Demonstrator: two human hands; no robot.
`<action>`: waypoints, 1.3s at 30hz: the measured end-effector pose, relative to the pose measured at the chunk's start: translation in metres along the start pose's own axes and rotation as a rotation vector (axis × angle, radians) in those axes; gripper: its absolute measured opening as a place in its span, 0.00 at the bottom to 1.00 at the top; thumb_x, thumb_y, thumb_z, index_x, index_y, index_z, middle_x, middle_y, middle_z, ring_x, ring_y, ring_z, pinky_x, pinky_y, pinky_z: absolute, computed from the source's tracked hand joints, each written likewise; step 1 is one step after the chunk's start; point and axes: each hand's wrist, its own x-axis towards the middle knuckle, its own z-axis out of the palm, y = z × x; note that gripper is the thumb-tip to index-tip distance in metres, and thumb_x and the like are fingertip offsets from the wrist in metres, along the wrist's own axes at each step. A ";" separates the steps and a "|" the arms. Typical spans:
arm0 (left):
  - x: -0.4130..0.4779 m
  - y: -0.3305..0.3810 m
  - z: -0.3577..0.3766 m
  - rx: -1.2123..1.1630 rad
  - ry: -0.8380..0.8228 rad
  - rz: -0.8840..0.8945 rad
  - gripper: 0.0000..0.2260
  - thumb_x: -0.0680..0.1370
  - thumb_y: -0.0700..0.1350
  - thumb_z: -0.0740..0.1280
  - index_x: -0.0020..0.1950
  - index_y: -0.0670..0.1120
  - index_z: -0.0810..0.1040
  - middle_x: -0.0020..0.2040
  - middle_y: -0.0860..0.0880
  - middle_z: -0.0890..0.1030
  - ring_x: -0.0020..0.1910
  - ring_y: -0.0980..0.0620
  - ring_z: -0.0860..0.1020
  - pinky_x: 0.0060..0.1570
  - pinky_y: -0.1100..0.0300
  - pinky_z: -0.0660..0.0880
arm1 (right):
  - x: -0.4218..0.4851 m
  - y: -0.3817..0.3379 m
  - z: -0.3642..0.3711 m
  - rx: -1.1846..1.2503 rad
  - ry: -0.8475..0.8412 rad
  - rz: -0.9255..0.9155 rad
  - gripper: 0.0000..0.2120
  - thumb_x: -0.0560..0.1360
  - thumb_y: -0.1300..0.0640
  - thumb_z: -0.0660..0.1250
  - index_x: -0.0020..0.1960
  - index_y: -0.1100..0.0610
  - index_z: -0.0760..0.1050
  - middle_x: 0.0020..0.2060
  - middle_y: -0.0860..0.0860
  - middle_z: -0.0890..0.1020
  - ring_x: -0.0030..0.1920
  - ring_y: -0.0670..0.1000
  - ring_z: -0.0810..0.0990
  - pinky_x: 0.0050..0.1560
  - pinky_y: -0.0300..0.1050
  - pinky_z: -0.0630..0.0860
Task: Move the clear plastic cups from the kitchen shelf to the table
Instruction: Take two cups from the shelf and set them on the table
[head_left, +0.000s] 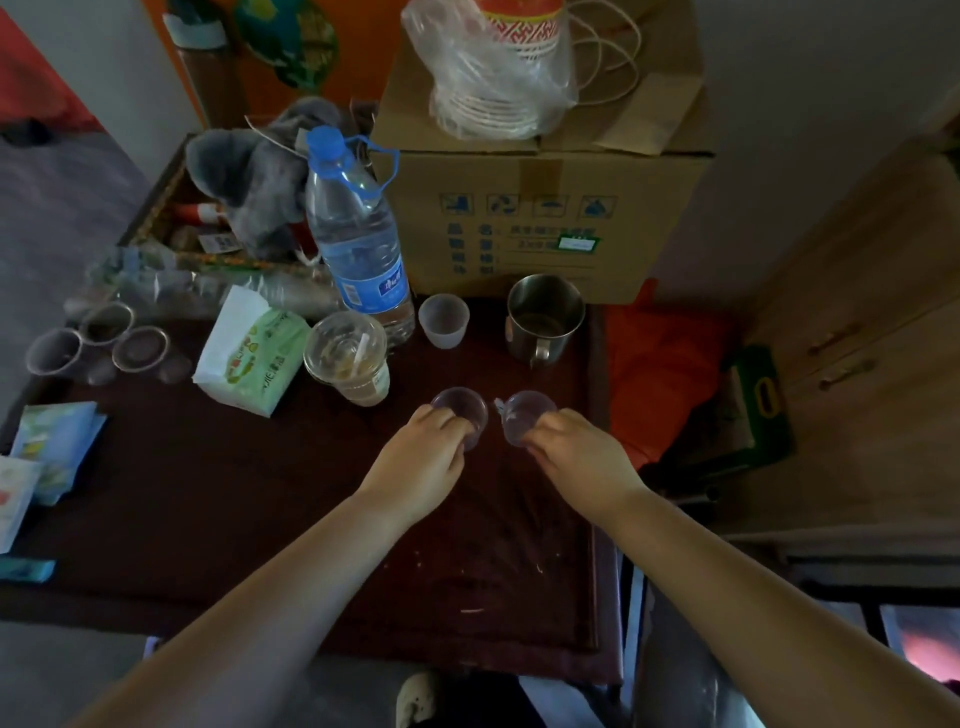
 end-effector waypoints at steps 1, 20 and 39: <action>0.003 -0.002 0.004 -0.001 -0.003 -0.009 0.09 0.75 0.39 0.62 0.54 0.45 0.77 0.52 0.47 0.78 0.53 0.49 0.72 0.51 0.55 0.74 | 0.004 0.003 0.002 0.002 0.000 0.001 0.11 0.77 0.60 0.60 0.58 0.54 0.75 0.49 0.52 0.77 0.51 0.53 0.73 0.42 0.51 0.76; 0.025 -0.010 0.030 0.060 -0.110 -0.075 0.11 0.76 0.41 0.61 0.58 0.44 0.75 0.54 0.48 0.76 0.55 0.50 0.70 0.53 0.55 0.73 | 0.027 0.031 0.025 0.001 -0.050 -0.020 0.11 0.76 0.60 0.61 0.58 0.56 0.75 0.49 0.53 0.78 0.51 0.54 0.73 0.44 0.51 0.75; 0.011 -0.003 0.014 0.136 -0.112 -0.040 0.14 0.76 0.43 0.61 0.61 0.46 0.73 0.60 0.49 0.74 0.60 0.49 0.69 0.56 0.55 0.70 | 0.004 0.015 0.006 0.045 0.092 0.063 0.14 0.77 0.56 0.59 0.62 0.54 0.72 0.55 0.51 0.76 0.56 0.51 0.73 0.49 0.49 0.76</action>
